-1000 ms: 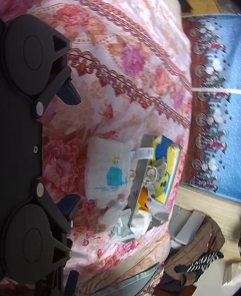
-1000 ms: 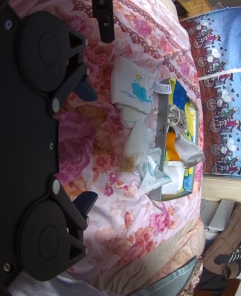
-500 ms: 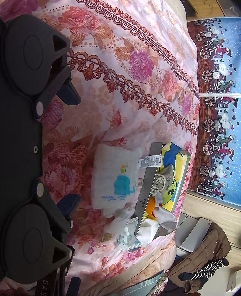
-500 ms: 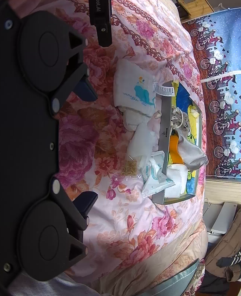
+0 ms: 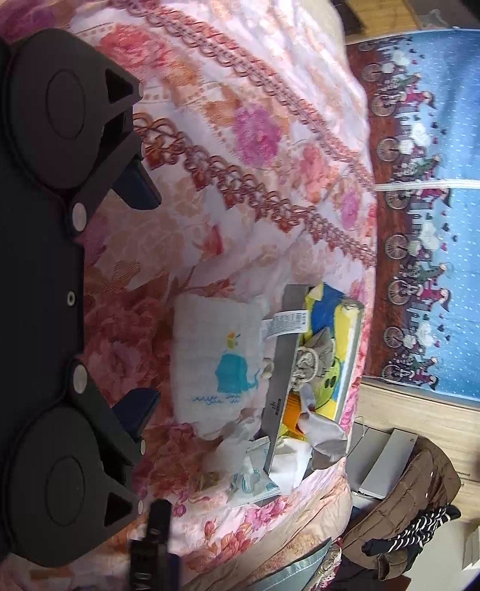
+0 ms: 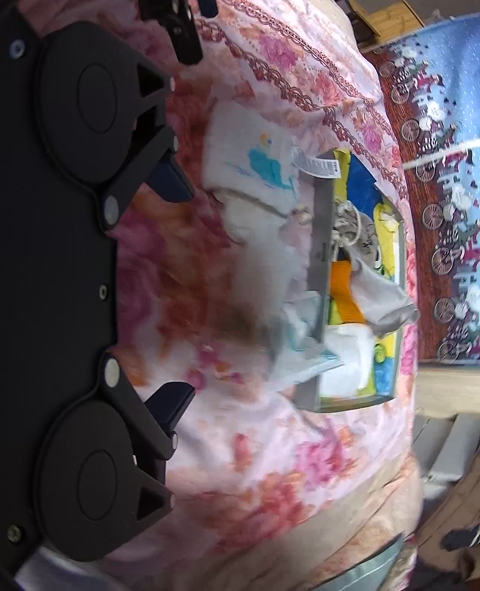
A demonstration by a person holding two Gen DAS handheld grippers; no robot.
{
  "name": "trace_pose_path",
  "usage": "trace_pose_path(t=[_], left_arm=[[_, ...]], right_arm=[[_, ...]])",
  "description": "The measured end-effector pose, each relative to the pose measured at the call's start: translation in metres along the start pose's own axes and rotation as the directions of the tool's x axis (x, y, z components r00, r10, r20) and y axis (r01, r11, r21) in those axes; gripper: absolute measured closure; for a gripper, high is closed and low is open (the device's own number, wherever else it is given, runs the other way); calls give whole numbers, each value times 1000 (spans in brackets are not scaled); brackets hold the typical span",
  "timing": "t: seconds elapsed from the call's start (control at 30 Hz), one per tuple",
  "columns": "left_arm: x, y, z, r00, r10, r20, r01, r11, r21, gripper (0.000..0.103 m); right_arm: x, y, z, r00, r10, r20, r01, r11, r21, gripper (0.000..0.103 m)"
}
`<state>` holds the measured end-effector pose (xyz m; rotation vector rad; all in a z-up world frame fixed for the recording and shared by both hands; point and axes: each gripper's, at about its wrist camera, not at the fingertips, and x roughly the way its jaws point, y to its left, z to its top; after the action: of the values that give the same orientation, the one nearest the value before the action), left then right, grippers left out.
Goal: Organize soft objects
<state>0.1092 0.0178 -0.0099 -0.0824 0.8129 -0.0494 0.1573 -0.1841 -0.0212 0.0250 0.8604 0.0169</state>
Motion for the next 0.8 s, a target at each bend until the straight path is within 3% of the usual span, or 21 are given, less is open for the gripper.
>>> trace_pose_path(t=[0.1, 0.23, 0.37, 0.47, 0.6, 0.8], left_arm=[[8, -4, 6, 1000, -2, 21, 1, 999, 51, 1], [23, -7, 15, 999, -25, 46, 21, 995, 94, 1], [37, -7, 22, 993, -88, 78, 81, 993, 82, 1], [52, -14, 27, 985, -151, 79, 141, 982, 126, 1], [75, -20, 30, 980, -188, 66, 175, 972, 159, 1], [91, -13, 26, 966, -257, 22, 255, 963, 85, 1]], right_arm=[[8, -8, 12, 997, -35, 67, 36, 999, -18, 0], [20, -14, 23, 996, 7, 85, -4, 999, -43, 0], [48, -13, 32, 1000, 16, 22, -13, 995, -104, 0], [68, -16, 31, 999, 15, -31, -18, 993, -115, 0], [85, -28, 32, 997, 31, -66, -34, 998, -49, 0], [101, -38, 27, 995, 53, -82, -51, 998, 27, 1]])
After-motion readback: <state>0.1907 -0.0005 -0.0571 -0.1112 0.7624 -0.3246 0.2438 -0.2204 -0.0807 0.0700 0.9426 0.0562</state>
